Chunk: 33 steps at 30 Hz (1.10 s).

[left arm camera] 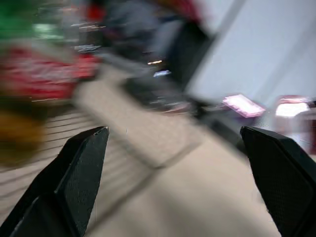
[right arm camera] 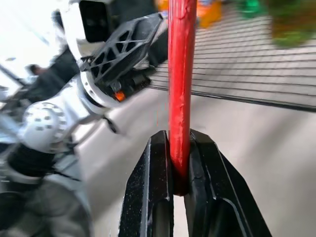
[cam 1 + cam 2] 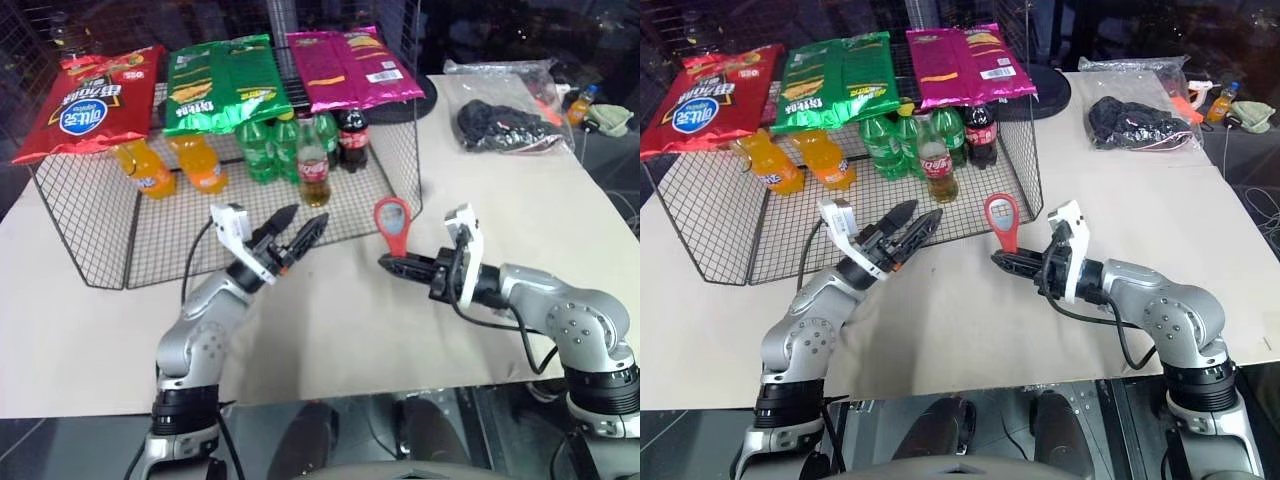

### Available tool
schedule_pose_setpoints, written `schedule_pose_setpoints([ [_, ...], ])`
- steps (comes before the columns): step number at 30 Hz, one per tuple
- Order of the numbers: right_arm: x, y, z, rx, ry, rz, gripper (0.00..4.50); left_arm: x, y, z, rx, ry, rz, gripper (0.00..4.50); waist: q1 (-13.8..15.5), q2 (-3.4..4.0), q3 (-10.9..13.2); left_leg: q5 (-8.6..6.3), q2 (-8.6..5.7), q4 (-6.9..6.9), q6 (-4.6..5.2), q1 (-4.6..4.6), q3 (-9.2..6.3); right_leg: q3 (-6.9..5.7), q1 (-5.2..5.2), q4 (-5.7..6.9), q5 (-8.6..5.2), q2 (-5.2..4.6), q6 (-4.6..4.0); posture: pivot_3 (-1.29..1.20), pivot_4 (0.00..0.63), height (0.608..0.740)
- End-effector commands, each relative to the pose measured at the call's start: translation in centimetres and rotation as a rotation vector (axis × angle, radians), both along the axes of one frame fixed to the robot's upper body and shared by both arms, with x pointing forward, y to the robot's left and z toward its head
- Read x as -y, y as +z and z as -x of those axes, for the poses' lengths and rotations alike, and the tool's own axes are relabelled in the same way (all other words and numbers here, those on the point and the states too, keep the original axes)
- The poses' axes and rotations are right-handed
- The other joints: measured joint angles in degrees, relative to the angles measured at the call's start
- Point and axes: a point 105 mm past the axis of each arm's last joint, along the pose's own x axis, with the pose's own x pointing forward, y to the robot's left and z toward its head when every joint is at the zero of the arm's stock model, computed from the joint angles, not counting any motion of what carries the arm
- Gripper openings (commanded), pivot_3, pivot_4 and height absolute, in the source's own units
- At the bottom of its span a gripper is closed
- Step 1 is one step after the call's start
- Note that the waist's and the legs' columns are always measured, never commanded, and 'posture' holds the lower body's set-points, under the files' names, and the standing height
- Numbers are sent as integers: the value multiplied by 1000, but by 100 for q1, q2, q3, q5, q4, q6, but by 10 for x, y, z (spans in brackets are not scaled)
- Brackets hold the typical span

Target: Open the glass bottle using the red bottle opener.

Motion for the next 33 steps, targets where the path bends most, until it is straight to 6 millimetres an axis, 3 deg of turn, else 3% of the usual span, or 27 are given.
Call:
schedule_pose_setpoints([
  [1,6,15,-6,79,-60,-47,0,-20,21,-13,165,199,-147,4489,-3,0,0,0,1,0,0,0,0,0,-1,0,0,1,0,0,150,740],
  [4,5,14,-7,88,-73,-50,0,-25,24,-27,236,304,-268,4489,12,0,0,0,1,-1,0,0,-1,-3,0,1,0,1,0,0,150,740],
  [10,-1,16,-9,111,-79,-56,0,-9,23,-55,294,355,-388,4489,25,0,0,0,-10,4,0,-11,-7,-8,-2,-4,2,-4,4,0,150,740],
  [15,-4,16,-9,127,-82,-50,0,4,19,-75,283,300,-353,4489,0,0,0,0,-11,20,0,-41,-17,-18,-25,0,4,-6,6,0,150,740],
  [23,-7,14,-7,140,-86,-37,0,8,15,-103,239,286,-334,4489,-6,0,0,0,-32,35,0,-51,-32,-32,-24,2,5,-8,9,0,150,740],
  [33,-9,16,-9,164,-87,-33,0,25,6,-116,203,255,-332,4489,-17,-1,0,1,-40,42,1,-54,-39,-38,-22,4,6,-12,11,0,150,740],
])
